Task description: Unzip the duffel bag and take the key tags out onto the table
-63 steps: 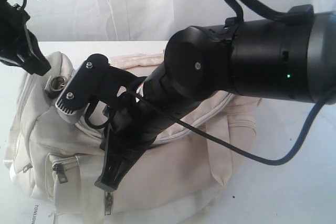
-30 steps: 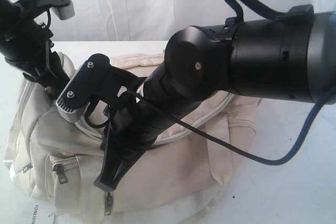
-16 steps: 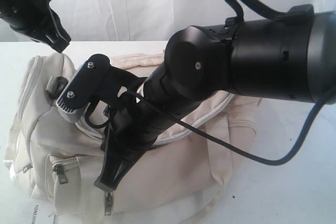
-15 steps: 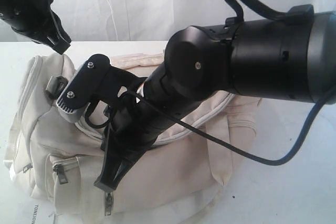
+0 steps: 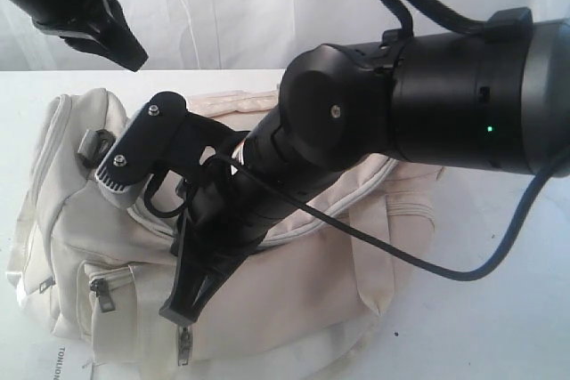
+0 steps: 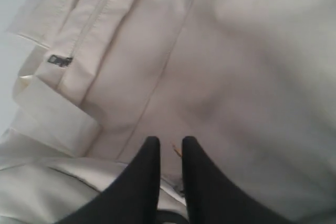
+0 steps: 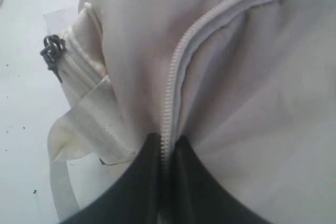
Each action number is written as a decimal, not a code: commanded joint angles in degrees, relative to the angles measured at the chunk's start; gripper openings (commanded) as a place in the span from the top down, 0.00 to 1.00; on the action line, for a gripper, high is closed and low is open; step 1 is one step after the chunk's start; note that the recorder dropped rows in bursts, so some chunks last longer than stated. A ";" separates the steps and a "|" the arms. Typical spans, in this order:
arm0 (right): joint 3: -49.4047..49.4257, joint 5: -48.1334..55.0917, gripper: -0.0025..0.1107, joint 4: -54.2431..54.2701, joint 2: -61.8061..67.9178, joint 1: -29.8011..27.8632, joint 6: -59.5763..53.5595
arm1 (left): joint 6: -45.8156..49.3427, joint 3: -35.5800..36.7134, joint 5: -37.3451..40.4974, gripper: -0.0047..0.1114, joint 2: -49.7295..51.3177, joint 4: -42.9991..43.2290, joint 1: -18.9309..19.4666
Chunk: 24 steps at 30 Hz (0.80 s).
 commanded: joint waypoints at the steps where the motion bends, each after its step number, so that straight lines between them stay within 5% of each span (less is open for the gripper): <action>1: 0.78 4.08 0.98 -0.32 -0.11 0.06 0.52 | 0.43 -3.78 10.63 0.55 3.28 -1.57 0.00; 6: 0.78 4.37 0.98 -0.32 -0.11 0.06 0.52 | 5.50 -3.41 13.08 0.45 6.03 -3.94 0.00; 24: 0.78 4.58 0.98 -0.32 -0.11 0.06 0.52 | 10.68 -3.41 13.80 0.45 11.09 -0.46 0.00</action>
